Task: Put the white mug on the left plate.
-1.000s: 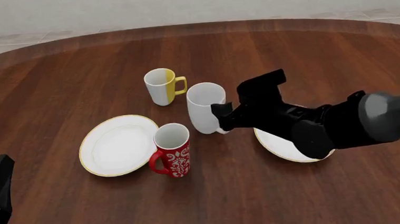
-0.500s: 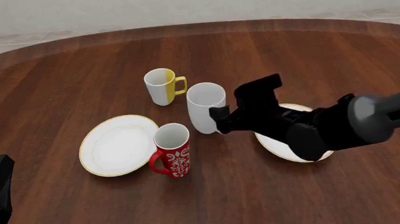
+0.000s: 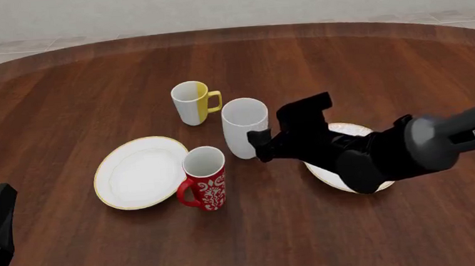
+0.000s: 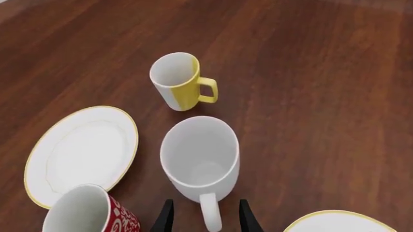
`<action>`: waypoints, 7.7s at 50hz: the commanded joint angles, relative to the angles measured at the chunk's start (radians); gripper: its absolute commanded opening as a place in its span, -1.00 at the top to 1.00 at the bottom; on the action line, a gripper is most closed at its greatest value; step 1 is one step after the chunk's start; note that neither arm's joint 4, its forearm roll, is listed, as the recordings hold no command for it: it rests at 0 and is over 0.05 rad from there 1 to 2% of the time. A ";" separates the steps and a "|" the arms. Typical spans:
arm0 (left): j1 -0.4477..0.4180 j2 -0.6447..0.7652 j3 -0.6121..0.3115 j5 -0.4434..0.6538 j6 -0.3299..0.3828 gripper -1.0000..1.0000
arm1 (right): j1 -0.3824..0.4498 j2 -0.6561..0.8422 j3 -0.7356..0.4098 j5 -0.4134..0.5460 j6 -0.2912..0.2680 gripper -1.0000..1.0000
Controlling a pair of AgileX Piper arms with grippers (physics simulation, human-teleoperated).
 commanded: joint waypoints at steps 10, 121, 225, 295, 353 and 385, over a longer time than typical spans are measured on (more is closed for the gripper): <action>0.000 0.000 0.000 0.000 0.000 -1.00 | -0.002 0.024 -0.002 -0.015 0.006 -1.00; 0.000 0.000 0.000 0.000 0.000 -1.00 | 0.025 0.017 0.040 -0.067 -0.081 1.00; 0.000 0.000 0.000 0.000 0.000 -1.00 | 0.346 -0.066 -0.471 0.447 -0.121 1.00; 0.000 0.000 0.000 0.000 0.000 -1.00 | 0.398 0.054 -0.468 0.442 -0.073 1.00; 0.000 0.000 0.000 0.000 0.000 -1.00 | 0.391 0.066 -0.443 0.421 -0.053 1.00; 0.000 0.000 0.000 0.000 0.000 -1.00 | 0.370 0.060 -0.445 0.411 -0.015 -1.00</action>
